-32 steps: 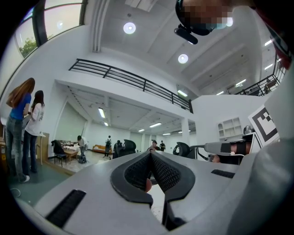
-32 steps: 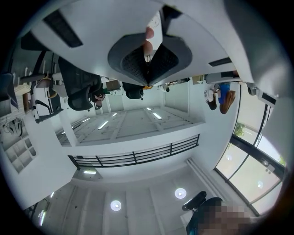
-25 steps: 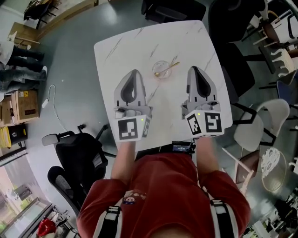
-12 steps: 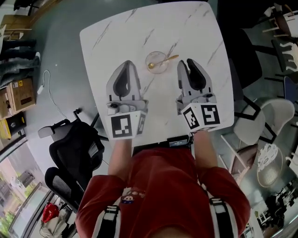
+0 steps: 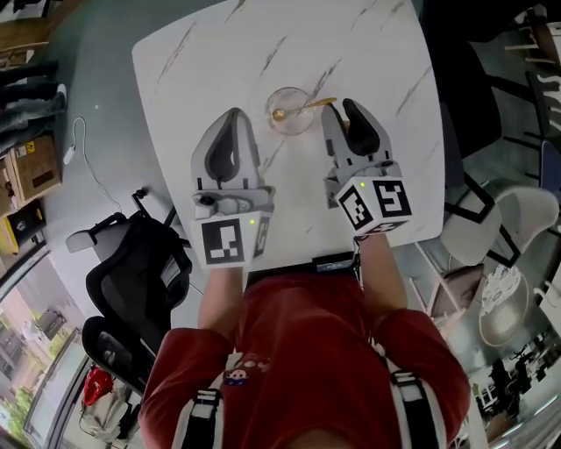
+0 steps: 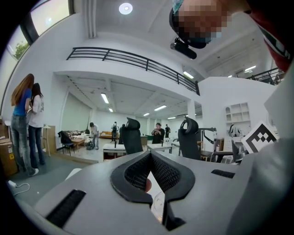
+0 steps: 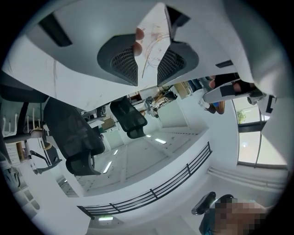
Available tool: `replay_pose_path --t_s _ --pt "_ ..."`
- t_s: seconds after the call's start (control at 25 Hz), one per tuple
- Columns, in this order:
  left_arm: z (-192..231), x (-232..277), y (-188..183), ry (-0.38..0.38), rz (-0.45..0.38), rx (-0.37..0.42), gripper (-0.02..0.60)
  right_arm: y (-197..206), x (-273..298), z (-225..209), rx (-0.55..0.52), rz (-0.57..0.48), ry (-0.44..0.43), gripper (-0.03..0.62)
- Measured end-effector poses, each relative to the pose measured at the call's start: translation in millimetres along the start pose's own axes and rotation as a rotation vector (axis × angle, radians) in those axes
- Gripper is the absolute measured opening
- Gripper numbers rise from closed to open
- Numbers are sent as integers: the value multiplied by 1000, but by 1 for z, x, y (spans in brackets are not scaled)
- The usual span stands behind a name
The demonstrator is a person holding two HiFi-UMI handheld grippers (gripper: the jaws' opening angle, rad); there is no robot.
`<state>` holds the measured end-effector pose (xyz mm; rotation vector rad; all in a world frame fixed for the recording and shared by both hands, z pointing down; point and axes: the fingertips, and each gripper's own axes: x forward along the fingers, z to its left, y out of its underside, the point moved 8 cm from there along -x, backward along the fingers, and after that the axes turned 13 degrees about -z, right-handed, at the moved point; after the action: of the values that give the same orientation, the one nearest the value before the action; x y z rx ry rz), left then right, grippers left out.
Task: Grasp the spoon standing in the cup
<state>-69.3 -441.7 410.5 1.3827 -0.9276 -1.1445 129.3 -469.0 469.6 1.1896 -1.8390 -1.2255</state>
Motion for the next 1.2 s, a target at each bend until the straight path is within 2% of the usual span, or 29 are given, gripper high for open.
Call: replay_pose_path --t_s 0.68,1.2 --pt "-4 9 14 -2 43 -10 2 28 15 -5 28 68 2 109" --pt "-3 7 18 -1 56 -16 2 30 15 0 31 66 2 78"
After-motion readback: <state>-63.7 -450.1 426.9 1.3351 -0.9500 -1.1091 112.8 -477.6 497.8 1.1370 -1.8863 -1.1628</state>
